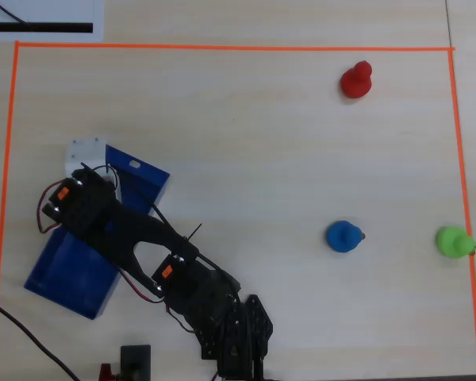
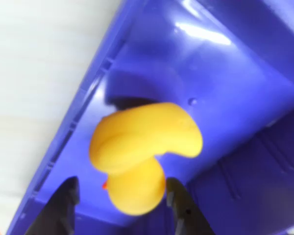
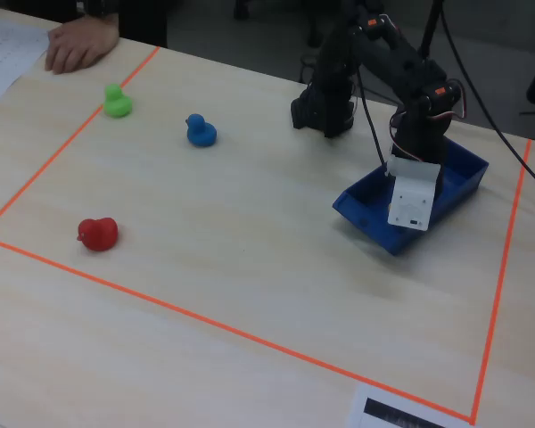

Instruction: Grasp yellow duck and put it into box.

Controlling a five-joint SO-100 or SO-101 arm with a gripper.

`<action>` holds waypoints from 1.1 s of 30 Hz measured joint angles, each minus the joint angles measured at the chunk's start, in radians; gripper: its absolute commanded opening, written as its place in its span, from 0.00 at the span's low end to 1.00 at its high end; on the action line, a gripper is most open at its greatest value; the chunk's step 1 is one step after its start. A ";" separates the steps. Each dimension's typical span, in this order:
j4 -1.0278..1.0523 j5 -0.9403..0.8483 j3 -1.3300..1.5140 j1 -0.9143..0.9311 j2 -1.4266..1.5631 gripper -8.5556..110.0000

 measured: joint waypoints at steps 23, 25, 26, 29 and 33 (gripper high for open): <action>0.054 -0.403 0.614 0.532 1.078 0.07; 0.009 -0.495 0.776 0.646 1.249 0.07; 0.005 -0.537 0.864 0.695 1.335 0.07; 0.032 -0.606 1.109 0.778 1.601 0.07; 0.109 -0.609 1.330 0.773 1.884 0.07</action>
